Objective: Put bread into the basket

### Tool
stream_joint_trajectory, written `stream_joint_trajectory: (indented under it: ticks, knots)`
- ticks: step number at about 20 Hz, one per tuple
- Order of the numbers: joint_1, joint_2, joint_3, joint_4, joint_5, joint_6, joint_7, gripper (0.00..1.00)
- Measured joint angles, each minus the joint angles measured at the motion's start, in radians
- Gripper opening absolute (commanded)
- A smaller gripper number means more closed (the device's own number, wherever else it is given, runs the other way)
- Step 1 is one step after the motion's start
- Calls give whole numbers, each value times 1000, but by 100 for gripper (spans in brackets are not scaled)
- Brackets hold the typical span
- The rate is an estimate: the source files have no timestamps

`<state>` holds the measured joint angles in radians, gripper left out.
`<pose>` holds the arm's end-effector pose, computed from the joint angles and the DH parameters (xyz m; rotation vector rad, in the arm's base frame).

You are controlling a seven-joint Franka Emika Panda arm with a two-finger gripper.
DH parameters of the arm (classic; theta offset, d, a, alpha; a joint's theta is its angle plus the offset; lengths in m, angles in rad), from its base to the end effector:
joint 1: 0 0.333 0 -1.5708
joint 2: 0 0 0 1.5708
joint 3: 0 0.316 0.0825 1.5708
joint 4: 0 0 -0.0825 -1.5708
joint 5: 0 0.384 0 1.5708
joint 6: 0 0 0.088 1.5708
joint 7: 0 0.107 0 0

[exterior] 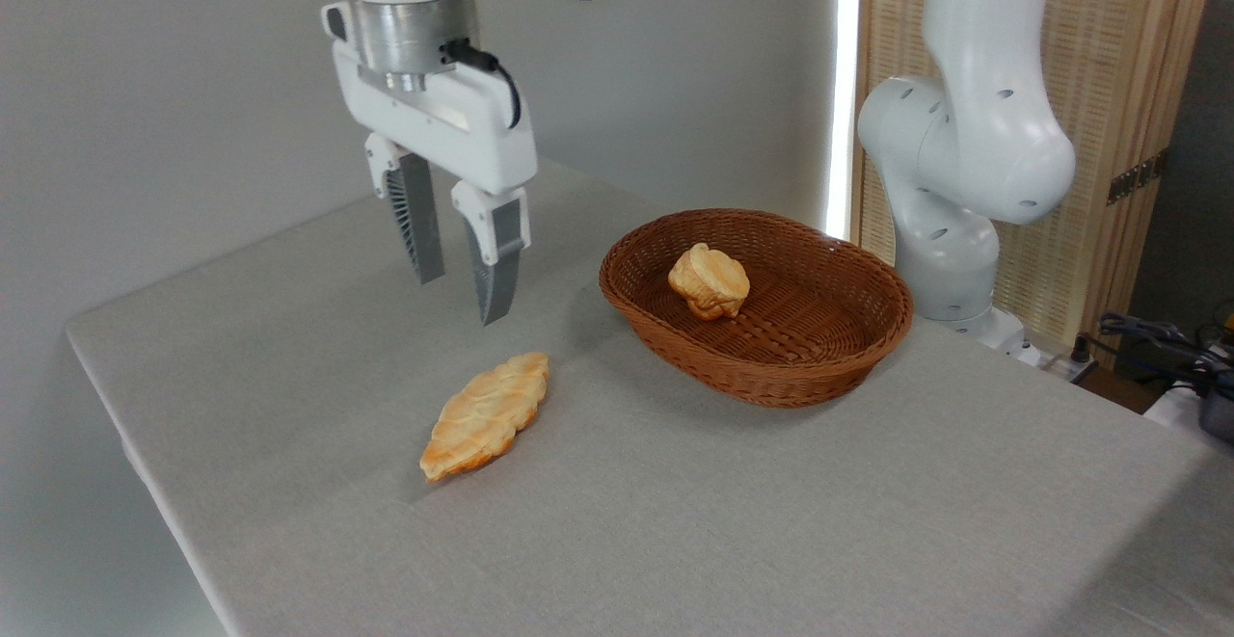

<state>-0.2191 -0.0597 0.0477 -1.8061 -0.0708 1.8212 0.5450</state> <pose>0.5428 -0.0992 0.5676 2.8942 -1.0587 0.1338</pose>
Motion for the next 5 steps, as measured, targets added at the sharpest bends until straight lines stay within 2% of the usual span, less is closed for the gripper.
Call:
stream_joint_trajectory:
  ticks: [5]
  knots:
    - [0,78,26,99,0,0,0,100]
